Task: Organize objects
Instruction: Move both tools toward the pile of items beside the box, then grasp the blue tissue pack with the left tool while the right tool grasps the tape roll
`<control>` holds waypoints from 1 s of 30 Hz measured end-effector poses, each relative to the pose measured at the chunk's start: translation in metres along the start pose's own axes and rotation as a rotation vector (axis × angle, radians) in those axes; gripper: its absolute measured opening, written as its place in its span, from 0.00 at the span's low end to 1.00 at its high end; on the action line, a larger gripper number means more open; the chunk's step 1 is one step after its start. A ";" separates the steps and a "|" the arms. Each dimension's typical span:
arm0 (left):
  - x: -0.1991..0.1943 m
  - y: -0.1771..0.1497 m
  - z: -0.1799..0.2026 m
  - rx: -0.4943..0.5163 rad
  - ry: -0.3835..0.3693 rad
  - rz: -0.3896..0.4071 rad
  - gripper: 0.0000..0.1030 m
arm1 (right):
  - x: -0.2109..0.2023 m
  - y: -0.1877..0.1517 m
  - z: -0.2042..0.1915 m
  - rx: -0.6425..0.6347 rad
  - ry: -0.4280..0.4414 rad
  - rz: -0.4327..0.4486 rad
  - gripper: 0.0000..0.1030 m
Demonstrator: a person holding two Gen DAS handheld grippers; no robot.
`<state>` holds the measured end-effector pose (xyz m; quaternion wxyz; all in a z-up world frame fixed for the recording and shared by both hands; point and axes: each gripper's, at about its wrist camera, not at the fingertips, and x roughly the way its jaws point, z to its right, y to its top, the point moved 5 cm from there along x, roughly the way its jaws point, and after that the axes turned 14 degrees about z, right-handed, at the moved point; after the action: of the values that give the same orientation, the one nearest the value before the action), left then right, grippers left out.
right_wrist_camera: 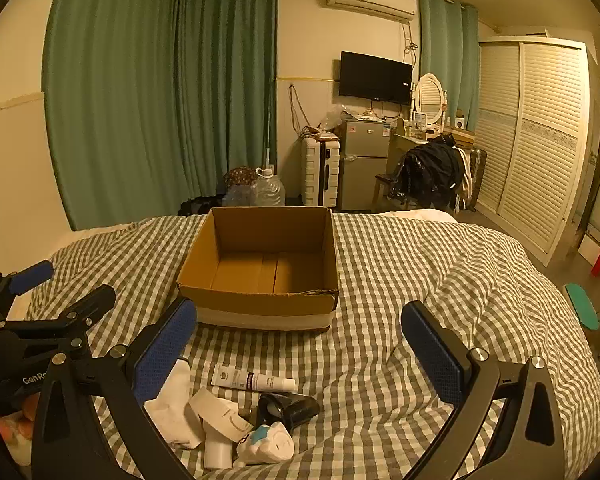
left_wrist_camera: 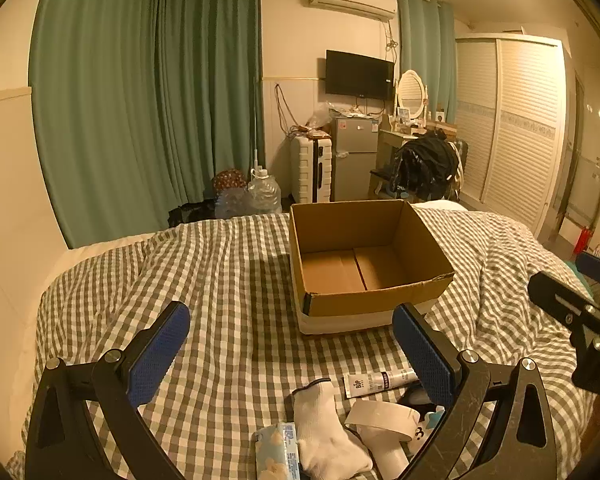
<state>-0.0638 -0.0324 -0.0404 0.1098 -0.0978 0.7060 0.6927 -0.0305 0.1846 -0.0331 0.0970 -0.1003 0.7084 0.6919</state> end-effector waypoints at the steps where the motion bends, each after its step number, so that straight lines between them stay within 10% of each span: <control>1: -0.001 0.000 0.000 -0.003 -0.001 0.001 1.00 | -0.002 0.000 -0.001 -0.003 0.001 0.000 1.00; 18: -0.018 0.003 -0.026 -0.025 0.017 -0.007 1.00 | -0.020 0.003 -0.032 -0.044 0.018 -0.020 1.00; 30: -0.001 -0.043 -0.044 0.042 0.019 -0.161 1.00 | -0.008 -0.022 -0.039 -0.043 0.048 -0.099 1.00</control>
<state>-0.0509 -0.0770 -0.0804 0.1604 -0.1584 0.7114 0.6656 -0.0166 0.1451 -0.0510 0.1120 -0.1541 0.6897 0.6986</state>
